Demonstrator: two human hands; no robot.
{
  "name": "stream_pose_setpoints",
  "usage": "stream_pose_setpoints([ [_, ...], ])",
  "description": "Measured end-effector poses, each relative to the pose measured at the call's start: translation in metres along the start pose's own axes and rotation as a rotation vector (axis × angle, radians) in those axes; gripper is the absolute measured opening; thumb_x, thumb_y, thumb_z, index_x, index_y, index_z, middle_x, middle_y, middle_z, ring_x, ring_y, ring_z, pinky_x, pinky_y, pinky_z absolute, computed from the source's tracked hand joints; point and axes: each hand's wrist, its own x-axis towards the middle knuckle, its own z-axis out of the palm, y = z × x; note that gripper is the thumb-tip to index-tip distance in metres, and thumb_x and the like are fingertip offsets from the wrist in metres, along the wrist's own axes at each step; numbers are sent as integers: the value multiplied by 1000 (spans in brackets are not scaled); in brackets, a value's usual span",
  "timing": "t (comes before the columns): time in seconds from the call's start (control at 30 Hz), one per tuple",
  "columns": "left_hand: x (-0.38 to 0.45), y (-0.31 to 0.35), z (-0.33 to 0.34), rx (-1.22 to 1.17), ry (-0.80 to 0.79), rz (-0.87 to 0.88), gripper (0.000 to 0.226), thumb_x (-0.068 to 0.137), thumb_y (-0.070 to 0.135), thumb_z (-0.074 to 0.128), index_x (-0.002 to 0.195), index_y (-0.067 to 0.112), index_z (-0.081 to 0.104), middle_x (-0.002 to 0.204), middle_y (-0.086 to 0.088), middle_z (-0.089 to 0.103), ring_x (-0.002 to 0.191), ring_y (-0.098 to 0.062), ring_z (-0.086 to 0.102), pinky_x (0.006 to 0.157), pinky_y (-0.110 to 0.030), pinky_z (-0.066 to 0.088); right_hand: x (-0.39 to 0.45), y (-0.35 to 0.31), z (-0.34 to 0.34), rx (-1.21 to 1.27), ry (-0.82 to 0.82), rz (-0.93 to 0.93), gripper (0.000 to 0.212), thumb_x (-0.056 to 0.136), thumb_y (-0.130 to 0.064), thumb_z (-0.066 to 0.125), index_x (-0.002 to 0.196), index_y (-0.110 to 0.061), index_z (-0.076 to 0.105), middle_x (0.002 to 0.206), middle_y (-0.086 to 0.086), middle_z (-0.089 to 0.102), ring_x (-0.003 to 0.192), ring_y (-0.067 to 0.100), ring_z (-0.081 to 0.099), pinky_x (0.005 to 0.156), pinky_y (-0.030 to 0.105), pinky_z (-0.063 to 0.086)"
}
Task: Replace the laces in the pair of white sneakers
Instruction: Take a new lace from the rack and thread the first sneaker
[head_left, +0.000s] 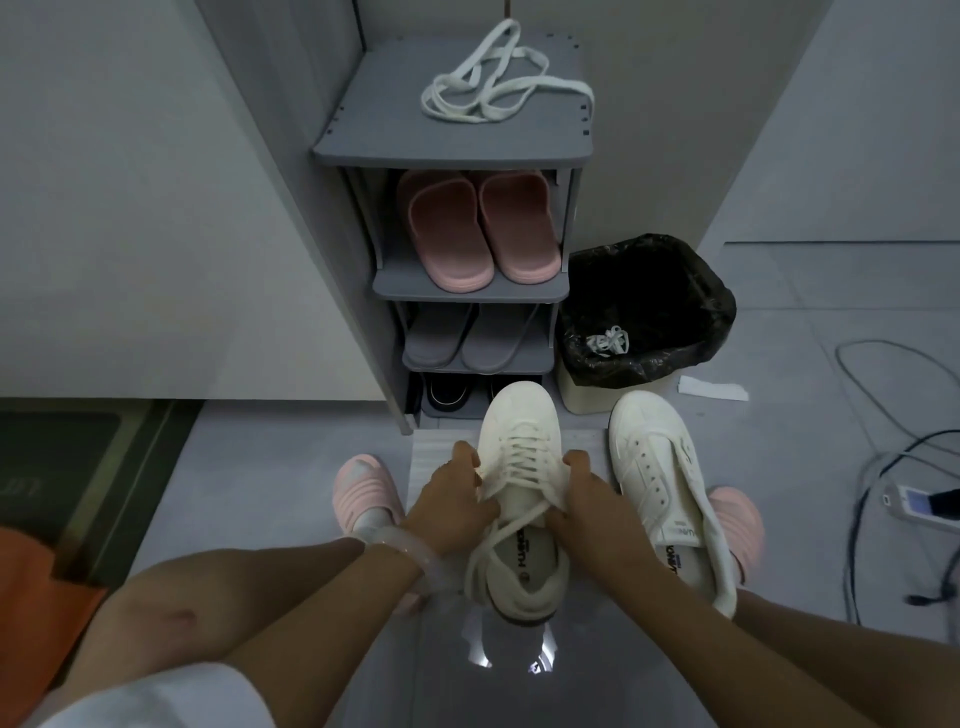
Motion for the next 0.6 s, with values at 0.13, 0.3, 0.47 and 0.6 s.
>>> stream_pose_setpoints([
  [0.13, 0, -9, -7, -7, -8, -16, 31, 78, 13, 61, 90, 13, 33, 93, -3, 44, 77, -17, 40, 65, -27, 34, -1, 7, -2, 50, -53, 1, 43, 87, -22, 56, 121, -13, 31, 80, -3, 50, 71, 18, 52, 54, 25, 36],
  [0.3, -3, -8, -9, 64, -26, 0, 28, 80, 20, 59, 89, 15, 34, 88, 0, 42, 73, -16, 39, 65, -30, 36, -2, 5, -5, 56, -102, 29, 41, 89, -23, 55, 121, -13, 32, 85, 2, 55, 77, 22, 57, 62, 27, 40],
  [0.47, -8, 8, 2, 189, -62, -21, 35, 81, 27, 59, 103, 11, 37, 105, -7, 46, 90, -25, 50, 73, -34, 41, -6, 2, -1, 128, -119, 37, 53, 87, -44, 55, 125, -16, 30, 97, 5, 60, 85, 21, 60, 67, 28, 43],
  [0.6, -10, 17, 9, 286, -77, -66, 58, 79, 29, 65, 118, 5, 31, 117, -12, 40, 107, -31, 48, 89, -44, 45, -5, 0, -1, 157, -143, 54, 58, 88, -42, 55, 131, -16, 27, 106, 10, 61, 92, 24, 62, 70, 29, 45],
])
